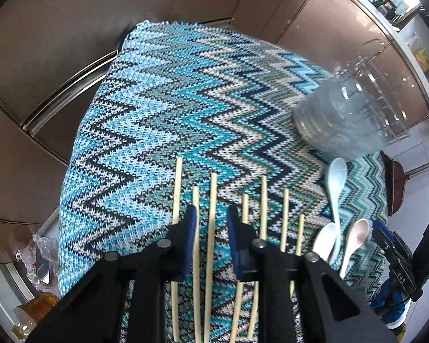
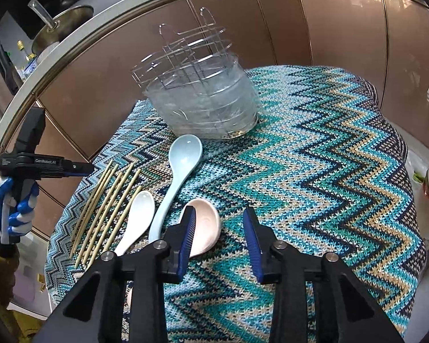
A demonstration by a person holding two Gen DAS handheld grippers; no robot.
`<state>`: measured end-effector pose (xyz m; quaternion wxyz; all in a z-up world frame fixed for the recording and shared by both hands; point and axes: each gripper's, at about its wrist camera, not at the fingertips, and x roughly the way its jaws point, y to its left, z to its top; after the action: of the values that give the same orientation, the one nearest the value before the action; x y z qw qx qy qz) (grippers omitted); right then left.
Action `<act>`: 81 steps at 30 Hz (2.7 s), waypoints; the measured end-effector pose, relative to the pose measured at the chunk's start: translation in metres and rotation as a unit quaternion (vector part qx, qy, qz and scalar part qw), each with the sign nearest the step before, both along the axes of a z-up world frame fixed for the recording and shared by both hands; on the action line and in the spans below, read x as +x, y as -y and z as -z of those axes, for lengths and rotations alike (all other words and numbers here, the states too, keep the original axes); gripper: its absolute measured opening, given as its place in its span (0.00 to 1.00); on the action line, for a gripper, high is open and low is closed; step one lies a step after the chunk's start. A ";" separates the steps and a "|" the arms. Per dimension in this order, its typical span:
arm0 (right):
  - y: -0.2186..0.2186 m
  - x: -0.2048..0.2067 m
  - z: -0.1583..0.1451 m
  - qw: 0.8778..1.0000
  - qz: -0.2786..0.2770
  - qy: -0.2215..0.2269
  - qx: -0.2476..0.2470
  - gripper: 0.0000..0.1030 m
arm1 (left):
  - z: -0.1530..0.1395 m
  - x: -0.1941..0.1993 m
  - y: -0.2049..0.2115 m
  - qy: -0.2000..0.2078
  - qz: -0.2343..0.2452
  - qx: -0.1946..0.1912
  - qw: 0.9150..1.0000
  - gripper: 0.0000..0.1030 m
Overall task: Organize utensils
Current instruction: 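Lower left tool over the chopsticks while right tool lowers over the pink spoon, then close left gripper on one chopstick while right gripper grasps the pink spoon, then lift the chopstick with left tool while right tool carries the spoon to the holder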
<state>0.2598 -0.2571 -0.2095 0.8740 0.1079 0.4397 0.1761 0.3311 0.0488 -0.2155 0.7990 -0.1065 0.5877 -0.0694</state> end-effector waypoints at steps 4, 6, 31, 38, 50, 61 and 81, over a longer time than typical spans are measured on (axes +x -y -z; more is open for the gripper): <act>0.003 0.004 0.005 1.000 -0.005 -0.007 0.006 0.28 | 0.007 0.008 -0.002 -0.008 0.000 0.010 1.000 0.14; 0.003 0.005 0.007 1.000 -0.006 -0.009 0.008 0.27 | 0.011 0.010 -0.002 -0.011 0.001 0.013 1.000 0.12; 0.001 0.023 0.024 0.999 -0.033 -0.031 0.011 0.21 | 0.036 0.020 0.002 -0.042 0.003 0.025 0.999 0.11; -0.011 0.028 0.031 0.998 -0.048 -0.034 0.008 0.09 | 0.036 0.021 0.004 -0.040 0.004 0.030 0.999 0.08; -0.015 0.022 0.024 0.999 -0.048 -0.018 0.002 0.06 | 0.025 0.011 0.001 -0.021 -0.002 0.033 0.999 0.05; -0.010 -0.022 -0.021 0.999 -0.026 0.036 -0.022 0.06 | -0.034 -0.035 0.000 0.063 0.009 0.033 0.997 0.05; -0.044 -0.126 -0.125 0.986 0.005 0.145 -0.080 0.06 | -0.141 -0.140 -0.026 0.226 -0.006 -0.033 0.973 0.05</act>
<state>0.1338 -0.2132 -0.0841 0.9351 0.0131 0.3208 0.1499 0.1913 0.0752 -0.0743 0.9078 -0.1180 0.3883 -0.1062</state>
